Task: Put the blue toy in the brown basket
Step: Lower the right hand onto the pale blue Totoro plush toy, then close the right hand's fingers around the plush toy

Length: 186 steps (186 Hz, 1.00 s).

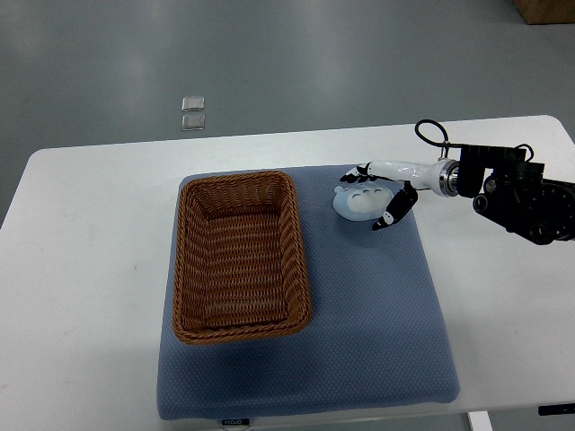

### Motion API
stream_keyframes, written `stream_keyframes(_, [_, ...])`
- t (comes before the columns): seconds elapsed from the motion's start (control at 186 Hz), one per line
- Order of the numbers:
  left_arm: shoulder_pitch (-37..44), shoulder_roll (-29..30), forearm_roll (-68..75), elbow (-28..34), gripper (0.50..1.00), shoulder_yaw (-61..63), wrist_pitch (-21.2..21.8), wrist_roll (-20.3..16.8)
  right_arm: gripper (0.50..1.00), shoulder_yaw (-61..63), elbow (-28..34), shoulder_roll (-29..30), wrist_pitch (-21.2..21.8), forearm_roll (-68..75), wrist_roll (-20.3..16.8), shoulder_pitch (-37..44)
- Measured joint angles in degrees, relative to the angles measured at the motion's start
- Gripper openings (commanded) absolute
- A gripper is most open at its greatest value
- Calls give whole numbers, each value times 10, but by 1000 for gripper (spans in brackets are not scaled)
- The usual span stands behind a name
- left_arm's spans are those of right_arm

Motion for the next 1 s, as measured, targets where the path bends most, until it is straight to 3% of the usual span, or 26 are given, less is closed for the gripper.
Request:
stream_keyframes(0.166, [0,0,0,0,1000,0,0,0,885,0,0,0,0,0,0,-1])
stream_keyframes(0.509, [0,0,0,0,1000,0,0,0,500,-3,0,15,-10,0,0,-6])
stream_keyframes(0.82, [0,0,0,0,1000,0,0,0,500,5,0,15,-13,6,10,-4])
stream_keyframes(0.997, [0,0,0,0,1000,0,0,0,500,10,1,9,-20,12,33,-2])
